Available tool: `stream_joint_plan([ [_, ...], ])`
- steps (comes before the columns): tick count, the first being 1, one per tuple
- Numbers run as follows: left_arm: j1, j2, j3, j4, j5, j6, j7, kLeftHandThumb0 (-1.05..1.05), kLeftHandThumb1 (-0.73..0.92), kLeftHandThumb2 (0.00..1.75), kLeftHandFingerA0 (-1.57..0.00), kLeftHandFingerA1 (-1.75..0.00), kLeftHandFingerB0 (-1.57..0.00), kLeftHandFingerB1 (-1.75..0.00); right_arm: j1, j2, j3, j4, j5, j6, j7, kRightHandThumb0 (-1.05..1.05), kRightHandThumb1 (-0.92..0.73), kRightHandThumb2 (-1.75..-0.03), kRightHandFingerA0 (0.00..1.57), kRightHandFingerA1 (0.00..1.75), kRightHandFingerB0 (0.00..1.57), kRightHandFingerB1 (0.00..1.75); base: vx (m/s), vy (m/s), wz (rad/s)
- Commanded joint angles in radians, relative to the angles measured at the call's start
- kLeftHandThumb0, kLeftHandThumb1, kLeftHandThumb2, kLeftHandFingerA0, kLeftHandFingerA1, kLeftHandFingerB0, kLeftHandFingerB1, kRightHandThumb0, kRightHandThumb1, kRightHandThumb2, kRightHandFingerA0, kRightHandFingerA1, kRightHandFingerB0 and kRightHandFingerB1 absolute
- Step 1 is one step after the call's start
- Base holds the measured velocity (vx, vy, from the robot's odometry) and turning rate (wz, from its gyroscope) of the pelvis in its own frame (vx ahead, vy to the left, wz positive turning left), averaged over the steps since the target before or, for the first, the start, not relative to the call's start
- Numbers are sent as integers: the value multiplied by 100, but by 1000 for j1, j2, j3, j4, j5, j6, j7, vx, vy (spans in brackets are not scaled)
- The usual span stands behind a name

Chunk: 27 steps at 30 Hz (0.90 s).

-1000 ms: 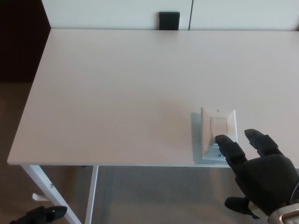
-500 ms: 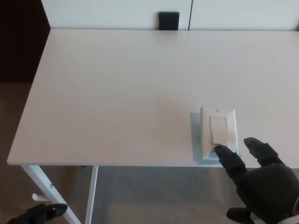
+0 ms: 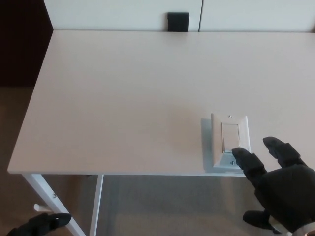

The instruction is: The robot walk towards a table in front and then clicks the light switch button using the right hand's index finger

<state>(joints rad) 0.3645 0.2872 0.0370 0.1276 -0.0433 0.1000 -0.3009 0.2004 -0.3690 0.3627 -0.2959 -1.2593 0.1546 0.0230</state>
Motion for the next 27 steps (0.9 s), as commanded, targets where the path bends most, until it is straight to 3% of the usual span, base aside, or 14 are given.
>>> stream_joint_plan([
  [1, -8, 23, 3, -4, 12, 22, -6, 1, 67, 58, -54, -48, -38, -42, 10, -11, -41, -80, 57, -20, 0, -82, -69, -61, 0, 24, 11, 25, 0, 0, 0],
  [5, -14, 19, 7, 8, 1, 24, -10, 3, 67, 58, -53, -48, -38, -41, 32, -7, -76, -188, 109, -45, 15, -83, -72, -61, 0, 20, 10, 25, 0, 0, 0],
  [6, -18, 24, 3, -2, 14, 38, -3, 1, 67, 58, -54, -47, -39, -41, 27, -1, -85, -222, 122, -46, 29, -95, -62, -97, 0, 5, 12, 18, 0, 0, 0],
  [8, -21, 23, 3, 5, 12, 34, -3, 3, 67, 58, -54, -48, -39, -41, 23, 4, -91, -241, 129, -47, 46, -96, -63, -97, 0, 3, 11, 11, 0, 0, 0],
  [12, -19, 21, 5, 3, 6, 34, -6, 1, 67, 58, -54, -48, -38, -41, -9, 15, -86, -196, 126, -47, 50, -94, -61, -96, 0, 7, 7, 21, 0, 0, 0],
  [14, -12, 21, 0, 2, 13, 29, -4, 1, 67, 58, -54, -48, -38, -41, -26, 14, -78, -148, 115, -49, 40, -93, -60, -95, 1, 8, 13, 24, 0, 0, 0],
  [15, -13, 21, 0, -1, 13, 32, -3, 1, 67, 58, -54, -48, -38, -41, -39, 16, -74, -125, 110, -47, 38, -82, -69, -61, 0, 23, 11, 25, 0, 0, 0],
  [16, -13, 21, 0, -2, 13, 34, -2, 1, 67, 58, -54, -48, -38, -41, -44, 17, -72, -116, 109, -47, 37, -82, -69, -61, 0, 23, 11, 25, 0, 0, 0],
  [17, -14, 21, 1, -3, 12, 38, -2, 2, 67, 58, -54, -48, -38, -41, -54, 18, -66, -94, 102, -45, 31, -80, -53, -94, 1, 21, 8, 30, 0, 0, 0],
  [20, -19, 24, 0, -13, 13, 46, -4, 0, 67, 58, -53, -48, -38, -41, -93, 30, -46, -17, 89, -30, 32, -80, -53, -93, 0, 19, 10, 31, 0, 0, 0],
  [21, -20, 24, 0, -6, 13, 35, -6, 1, 67, 58, -54, -48, -38, -41, -110, 34, -34, 24, 75, -24, 22, -82, -68, -61, 1, 23, 15, 26, 0, 0, 0],
  [27, -22, 25, -1, 2, 15, 28, -4, 0, 67, 58, -54, -48, -39, -41, -142, 46, -13, 100, 63, 2, 13, -80, -66, -61, 2, 24, 13, 26, 0, 0, 0],
])
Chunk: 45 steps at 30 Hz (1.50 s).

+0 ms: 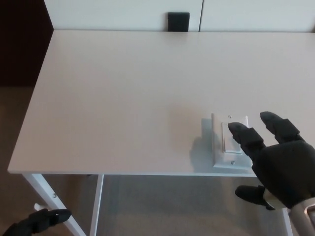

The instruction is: The robot walk towards a table in front and then clicks the light switch button using the right hand's index finger

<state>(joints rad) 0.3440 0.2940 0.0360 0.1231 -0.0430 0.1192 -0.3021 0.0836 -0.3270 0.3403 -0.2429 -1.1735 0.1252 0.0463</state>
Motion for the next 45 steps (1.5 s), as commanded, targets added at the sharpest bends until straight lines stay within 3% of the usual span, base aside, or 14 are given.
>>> stream_joint_plan([
  [1, -1, 18, 1, 2, 13, 16, -3, 1, 67, 58, -54, -48, -38, -41, -26, 5, 12, 51, -28, 38, -6, -80, -67, -61, 3, 24, 14, 26, 0, 0, 0],
  [4, -3, 17, 2, 6, 9, 11, -5, 1, 67, 58, -55, -49, -39, -42, -35, 4, 23, 75, -34, 40, -13, -81, -67, -62, 4, 24, 14, 26, 0, 0, 0],
  [5, -6, 18, 1, 5, 11, 15, -4, 0, 67, 58, -54, -48, -39, -42, -37, 4, 23, 75, -33, 41, -11, -81, -53, -92, 4, 24, 10, 28, 0, 0, 0],
  [16, -12, 23, -3, 1, 10, 27, -7, 0, 67, 58, -53, -47, -38, -41, -4, 12, 75, 72, -50, 43, -44, -86, -54, -93, 5, 25, 10, 28, 0, 0, 0],
  [17, -12, 24, -3, -5, 9, 35, -7, 0, 67, 58, -52, -47, -38, -41, 0, 12, 78, 75, -45, 40, -50, -85, -54, -92, 5, 24, 10, 27, 0, 0, 0],
  [18, -13, 24, -3, -3, 9, 33, -8, 1, 67, 58, -52, -47, -38, -41, 3, 11, 80, 72, -48, 43, -43, -85, -69, -63, 3, 23, 11, 25, 0, 0, 0],
  [19, -13, 24, -2, 0, 8, 29, -9, 0, 67, 58, -52, -48, -38, -41, 8, 10, 83, 69, -50, 47, -39, -84, -54, -92, 5, 22, 9, 26, 0, 0, 0],
  [36, -15, 30, -2, -1, 9, 26, -10, -1, 67, 58, -53, -47, -38, -41, 26, 1, 82, 65, -46, 67, -21, -77, -51, -93, 0, 25, 6, 26, 0, 0, 0],
  [37, -14, 30, -1, -5, 6, 31, -12, -1, 67, 58, -52, -47, -38, -41, 26, 1, 80, 64, -47, 71, -17, -81, -67, -61, 4, 24, 7, 24, 0, 0, 0],
  [45, -14, 31, 1, -12, 4, 31, -14, 0, 68, 59, -52, -48, -38, -41, 23, -10, 76, 64, -41, 69, 1, -82, -69, -62, 1, 23, 11, 25, 0, 0, 0],
])
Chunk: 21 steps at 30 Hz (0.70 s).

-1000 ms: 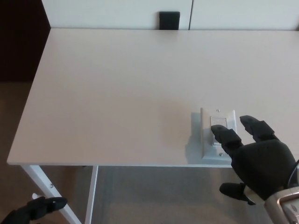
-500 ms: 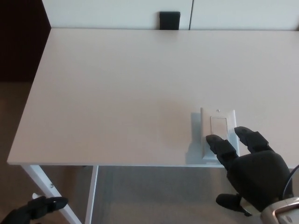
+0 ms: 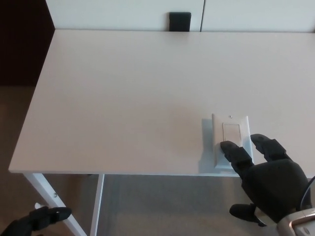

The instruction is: The robot walk towards a table in front and then clicks the light switch button using the right hand's index finger

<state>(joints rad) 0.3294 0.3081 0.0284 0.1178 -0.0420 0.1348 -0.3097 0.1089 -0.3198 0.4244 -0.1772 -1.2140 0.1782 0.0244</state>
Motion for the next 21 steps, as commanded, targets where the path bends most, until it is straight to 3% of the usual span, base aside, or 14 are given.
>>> stream_joint_plan([
  [1, -1, 18, 8, -6, 6, 14, -7, 0, 68, 58, -52, -47, -38, -41, -4, -18, -8, 3, -2, 16, 22, -82, -69, -62, 1, 23, 11, 25, 0, 0, 0],
  [12, 0, 20, 8, -7, 8, 8, -5, -1, 67, 58, -52, -47, -38, -41, -13, -17, -4, 51, 8, 18, 23, -81, -68, -61, 4, 23, 16, 26, 0, 0, 0],
  [13, 0, 20, 8, -6, 7, 5, -6, -1, 67, 58, -53, -48, -38, -41, -13, -17, -4, 58, 11, 17, 22, -81, -54, -91, 3, 24, 12, 32, 0, 0, 0],
  [16, -2, 20, 8, -1, 7, 4, -7, -1, 67, 58, -53, -48, -38, -41, -15, -19, 1, 64, 1, 23, 33, -82, -55, -93, 3, 23, 11, 30, 0, 0, 0],
  [18, -4, 21, 10, 1, 4, 1, -10, -1, 67, 58, -53, -48, -38, -41, -19, -17, 3, 74, 4, 22, 30, -82, -54, -92, 2, 22, 11, 30, 0, 0, 0],
  [19, -3, 21, 11, -1, 1, 3, -11, -2, 67, 58, -52, -48, -38, -41, -21, -16, 4, 77, 6, 23, 34, -81, -69, -62, 1, 23, 13, 26, 0, 0, 0],
  [21, -1, 21, 11, -5, 3, 2, -10, -2, 67, 58, -52, -48, -38, -41, -22, -15, 5, 79, 12, 26, 47, -82, -69, -64, 0, 21, 12, 25, 0, 0, 0],
])
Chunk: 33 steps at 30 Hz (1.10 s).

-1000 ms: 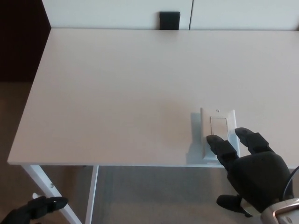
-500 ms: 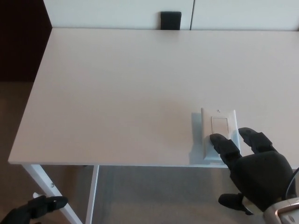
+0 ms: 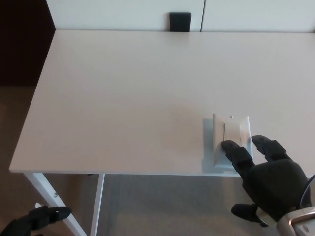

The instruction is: The robot walk towards a table in front and then clicks the light switch button using the right hand's index finger

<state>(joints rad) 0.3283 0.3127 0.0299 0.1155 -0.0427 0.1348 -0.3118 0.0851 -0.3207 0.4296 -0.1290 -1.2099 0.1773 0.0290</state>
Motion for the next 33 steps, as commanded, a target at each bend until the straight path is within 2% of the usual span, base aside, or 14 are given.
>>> stream_joint_plan([
  [1, 0, 16, 9, -6, 6, 11, -4, -2, 67, 58, -52, -47, -38, -41, 2, -13, 0, 33, 10, 29, 47, -82, -69, -63, 0, 21, 11, 25, 0, 0, 0],
  [11, 0, 14, 10, -5, 4, 9, -4, 0, 67, 58, -53, -48, -39, -41, 14, -24, -23, -12, 30, 12, 20, -82, -70, -62, 2, 23, 10, 25, 0, 0, 0],
  [12, 0, 15, 10, -7, 6, 7, -4, 0, 67, 58, -53, -48, -38, -41, 21, -27, -34, -47, 37, 9, 20, -87, -58, -97, 0, 14, 10, 23, 0, 0, 0],
  [14, 1, 16, 9, -8, 7, 6, -5, 0, 67, 58, -53, -48, -38, -41, 33, -30, -49, -94, 43, 5, 25, -87, -58, -97, 0, 14, 10, 23, 0, 0, 0],
  [15, -2, 19, 7, 0, 10, -1, -7, -1, 67, 58, -53, -48, -39, -41, 53, -33, -77, -180, 64, -4, 24, -94, -61, -96, 0, 7, 9, 19, 0, 0, 0],
  [20, -5, 17, 8, 2, 7, 0, -7, 1, 67, 58, -53, -49, -39, -42, 83, -32, -127, -295, 107, -27, 33, -95, -61, -95, 1, 6, 12, 18, 0, 0, 0],
  [21, -7, 16, 9, 3, 5, 2, -8, 1, 67, 58, -53, -49, -39, -42, 88, -32, -135, -318, 114, -27, 44, -82, -71, -62, 0, 10, 3, 25, 0, 0, 0],
  [22, -10, 17, 9, 9, 3, -1, -12, 0, 67, 58, -53, -49, -38, -42, 118, -32, -169, -419, 150, -29, 69, -97, -63, -98, 0, 8, 0, 0, 0, 0, 0],
  [23, -9, 18, 8, 16, 2, -9, -17, 0, 67, 58, -53, -49, -38, -42, 157, -32, -205, -524, 187, -33, 88, -97, -63, -98, 0, 8, 0, 0, 0, 0, 0],
  [26, -11, 17, 2, 20, 10, -6, -14, -2, 67, 58, -52, -48, -38, -41, 241, -48, -257, -646, 233, -62, 95, -95, -61, -97, 0, 13, 0, 0, 0, 0, 0],
  [29, -4, 19, 1, 8, 13, 2, -10, -1, 66, 58, -52, -48, -38, -41, 353, -62, -293, -715, 258, -100, 83, -95, -60, -97, 0, 12, 0, 0, 0, 0, 0],
  [33, -11, 20, 2, 13, 16, 12, -6, -1, 67, 58, -53, -47, -38, -41, 539, -98, -368, -686, 321, -181, 28, -93, -59, -92, 0, 10, 0, 0, 0, 0, 0],
])
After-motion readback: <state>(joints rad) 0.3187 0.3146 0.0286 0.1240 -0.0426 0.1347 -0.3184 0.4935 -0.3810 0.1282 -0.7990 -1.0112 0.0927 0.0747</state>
